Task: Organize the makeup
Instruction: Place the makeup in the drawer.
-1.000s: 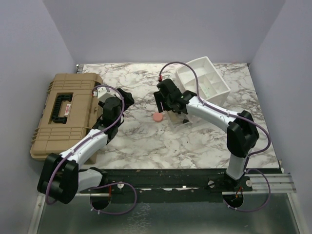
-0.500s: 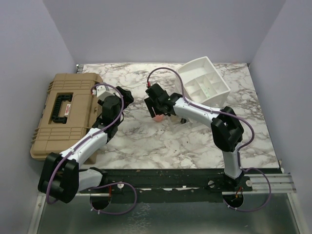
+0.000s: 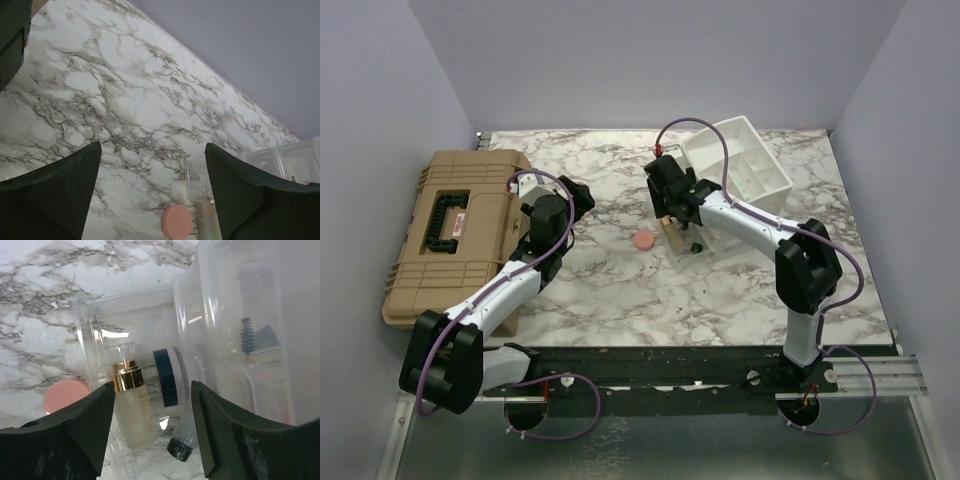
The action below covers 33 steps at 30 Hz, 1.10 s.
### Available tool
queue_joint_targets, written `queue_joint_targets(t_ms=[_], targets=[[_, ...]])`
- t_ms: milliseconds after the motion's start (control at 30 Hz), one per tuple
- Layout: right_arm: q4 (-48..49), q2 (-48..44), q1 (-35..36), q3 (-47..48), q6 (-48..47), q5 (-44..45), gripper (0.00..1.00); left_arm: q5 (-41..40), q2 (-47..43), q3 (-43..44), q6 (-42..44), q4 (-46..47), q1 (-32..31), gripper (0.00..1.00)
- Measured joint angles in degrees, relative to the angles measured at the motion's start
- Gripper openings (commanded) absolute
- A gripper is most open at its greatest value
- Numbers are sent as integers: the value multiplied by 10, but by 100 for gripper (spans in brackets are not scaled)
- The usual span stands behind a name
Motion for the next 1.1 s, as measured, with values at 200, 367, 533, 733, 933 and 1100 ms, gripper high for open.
queue_joint_targets(t_ms=[200, 367, 533, 733, 933, 1100], targets=[[-4, 43, -4, 0, 16, -8, 67, 2, 0, 1, 0, 1, 1, 86], [-6, 57, -4, 0, 24, -16, 65, 5, 0, 1, 0, 2, 1, 86], [3, 55, -4, 0, 27, -47, 65, 5, 0, 1, 0, 2, 1, 86], [14, 50, -6, -2, 29, -146, 64, 5, 0, 1, 0, 2, 1, 86], [8, 50, -5, -3, 27, -172, 64, 6, 0, 1, 0, 2, 3, 86], [-8, 49, -5, 6, 12, -182, 61, 7, 0, 1, -3, 3, 4, 86]])
